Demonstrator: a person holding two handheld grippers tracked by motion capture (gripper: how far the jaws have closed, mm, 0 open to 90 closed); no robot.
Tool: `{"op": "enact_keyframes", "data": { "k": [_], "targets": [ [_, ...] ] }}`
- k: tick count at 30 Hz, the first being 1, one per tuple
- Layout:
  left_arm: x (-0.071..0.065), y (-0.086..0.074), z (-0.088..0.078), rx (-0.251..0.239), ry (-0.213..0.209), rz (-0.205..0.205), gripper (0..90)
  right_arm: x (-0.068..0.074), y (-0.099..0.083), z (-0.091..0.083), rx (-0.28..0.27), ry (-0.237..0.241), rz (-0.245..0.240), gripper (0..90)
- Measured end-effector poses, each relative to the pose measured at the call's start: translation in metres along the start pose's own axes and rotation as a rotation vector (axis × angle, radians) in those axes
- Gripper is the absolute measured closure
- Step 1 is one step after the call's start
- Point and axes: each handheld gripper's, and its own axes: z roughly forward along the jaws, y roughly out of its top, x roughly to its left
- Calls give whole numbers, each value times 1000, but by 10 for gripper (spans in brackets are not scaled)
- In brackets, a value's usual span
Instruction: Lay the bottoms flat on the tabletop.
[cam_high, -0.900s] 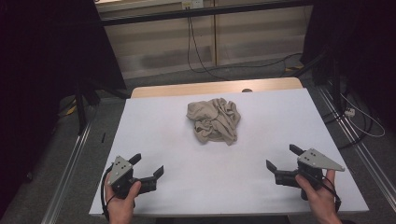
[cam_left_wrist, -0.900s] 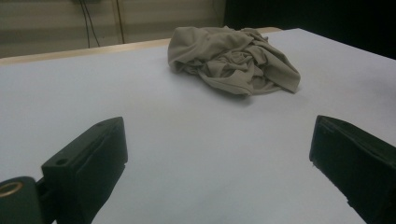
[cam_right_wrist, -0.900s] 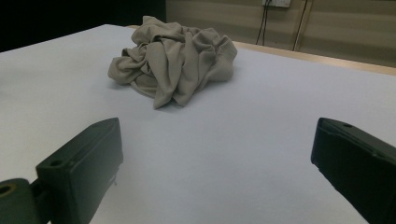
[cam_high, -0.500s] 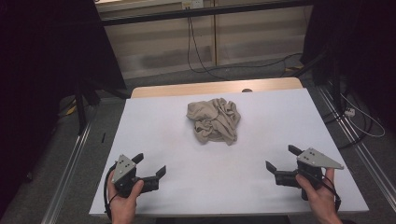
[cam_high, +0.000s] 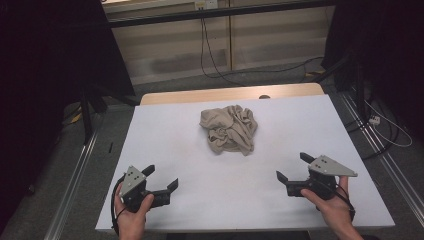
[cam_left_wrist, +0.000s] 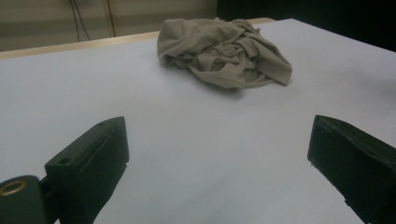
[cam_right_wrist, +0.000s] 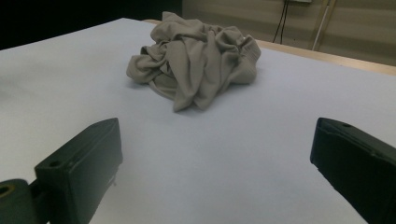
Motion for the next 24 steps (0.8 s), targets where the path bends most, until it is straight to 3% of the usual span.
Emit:
{"op": "enact_keyframes", "data": {
  "k": [2,7,11,16,21,24],
  "targets": [
    [-3,4,4,-1,-13,20,59,3,5,7,13,32,-14,31],
    [-6,6,13,12,-25,24,59,5,11,15,27,55,-13,41],
    [-8,9,22,21,-67,15,59,6,17,24,47,75,-7,48],
    [-6,14,33,45,-74,24,60,10,26,37,97,122,-34,65],
    [-2,22,44,49,-91,18,62,10,36,45,101,136,-34,65],
    [-2,27,53,35,-80,5,63,11,43,54,114,164,-34,71]
  ]
}}
